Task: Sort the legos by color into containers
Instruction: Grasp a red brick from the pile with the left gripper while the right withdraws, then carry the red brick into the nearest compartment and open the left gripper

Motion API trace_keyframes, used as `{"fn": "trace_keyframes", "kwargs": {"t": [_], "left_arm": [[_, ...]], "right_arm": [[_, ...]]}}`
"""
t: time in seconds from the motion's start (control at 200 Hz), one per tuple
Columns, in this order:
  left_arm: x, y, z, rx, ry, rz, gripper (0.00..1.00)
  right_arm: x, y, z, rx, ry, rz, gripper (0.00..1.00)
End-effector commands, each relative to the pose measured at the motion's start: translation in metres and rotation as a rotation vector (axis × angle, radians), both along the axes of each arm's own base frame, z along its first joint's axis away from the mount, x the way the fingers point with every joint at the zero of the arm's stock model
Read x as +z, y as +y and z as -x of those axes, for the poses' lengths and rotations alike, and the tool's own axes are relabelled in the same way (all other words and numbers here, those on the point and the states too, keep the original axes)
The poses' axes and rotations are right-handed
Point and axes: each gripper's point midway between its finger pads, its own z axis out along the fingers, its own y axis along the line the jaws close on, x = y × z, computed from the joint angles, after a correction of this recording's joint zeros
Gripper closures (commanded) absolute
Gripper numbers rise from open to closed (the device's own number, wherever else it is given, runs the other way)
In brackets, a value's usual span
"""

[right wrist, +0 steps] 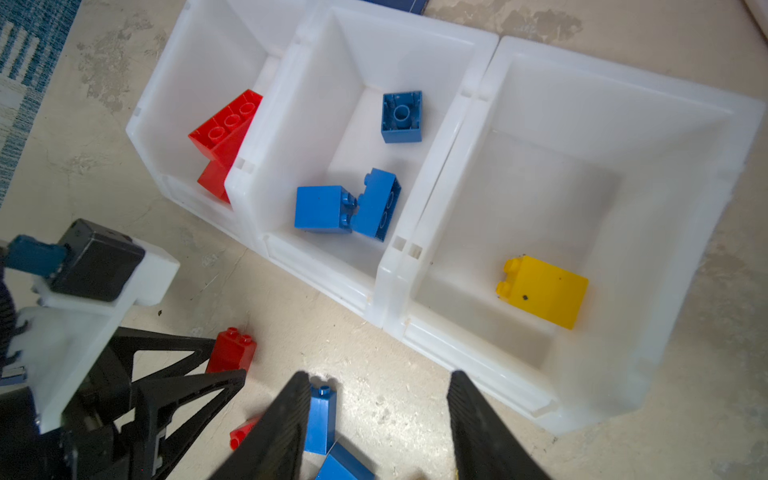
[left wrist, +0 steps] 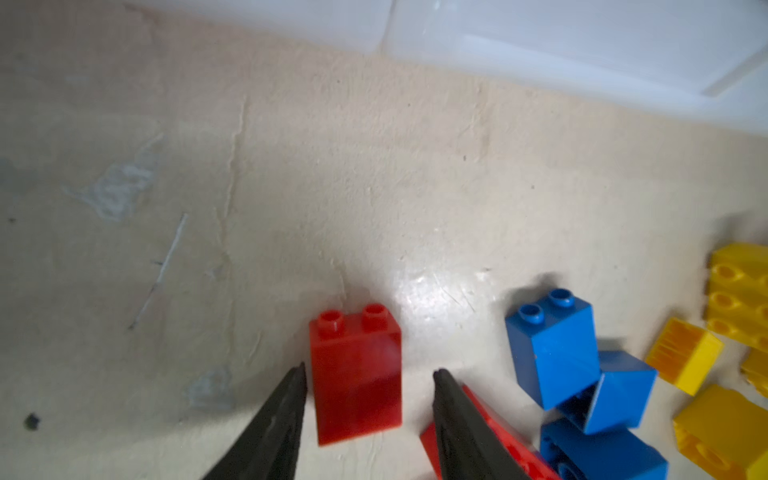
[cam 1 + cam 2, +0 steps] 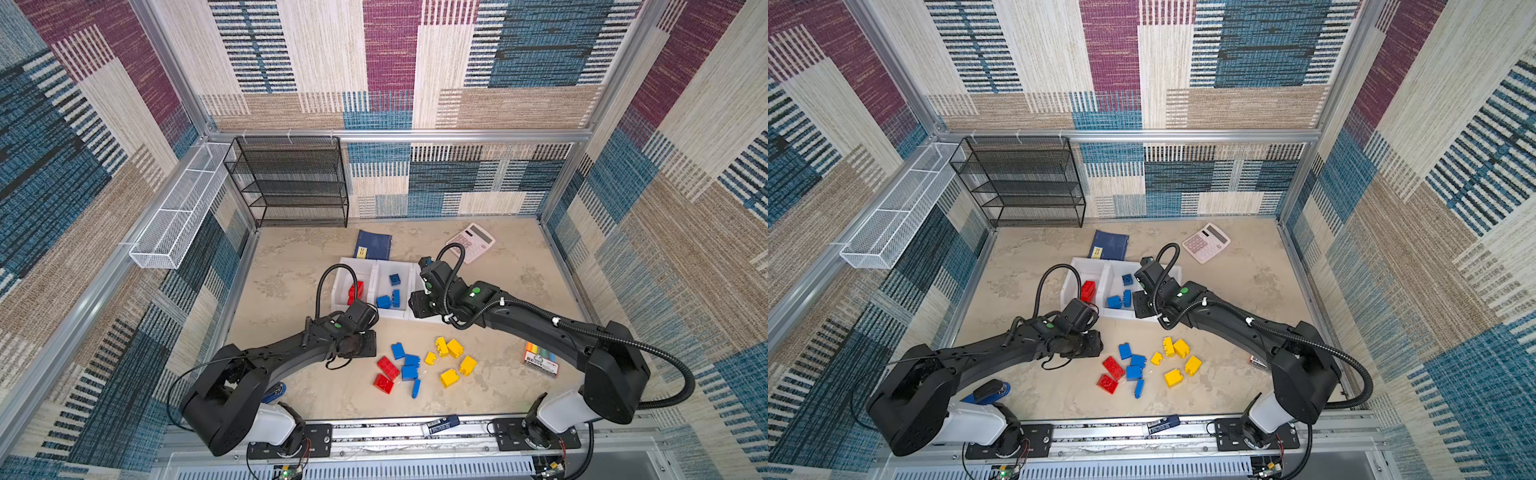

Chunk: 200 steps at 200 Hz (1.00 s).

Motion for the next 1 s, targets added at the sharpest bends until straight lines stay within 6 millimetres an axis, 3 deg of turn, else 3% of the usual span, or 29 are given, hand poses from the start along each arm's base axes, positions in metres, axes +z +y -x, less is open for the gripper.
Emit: {"fn": "trace_keyframes", "kwargs": {"t": [0.0, 0.225, 0.521, 0.636, 0.741, 0.856, 0.997], "left_arm": [[-0.003, 0.003, -0.005, -0.024, -0.02, -0.066, 0.5], [-0.017, 0.001, -0.003, -0.047, 0.012, -0.116, 0.58], [-0.004, -0.003, -0.01, -0.046, -0.021, -0.102, 0.65], [0.021, -0.006, -0.024, -0.051, -0.077, -0.079, 0.66], [0.056, -0.001, -0.05, -0.034, -0.164, -0.044, 0.66], [0.09, 0.017, -0.085, 0.0, -0.243, -0.031, 0.66], [0.108, 0.042, -0.12, 0.04, -0.253, -0.038, 0.66]], "right_arm": [[0.003, 0.003, -0.001, -0.006, -0.007, -0.021, 0.44], [0.002, 0.001, 0.001, -0.004, -0.005, -0.016, 0.44], [0.001, -0.001, 0.003, -0.004, 0.003, -0.016, 0.44], [0.003, -0.002, 0.004, -0.005, 0.001, -0.014, 0.44], [0.007, -0.004, 0.005, -0.007, -0.006, -0.017, 0.44], [0.009, -0.006, 0.006, -0.009, -0.012, -0.016, 0.44], [0.011, -0.008, 0.007, -0.013, -0.017, -0.016, 0.44]]}}
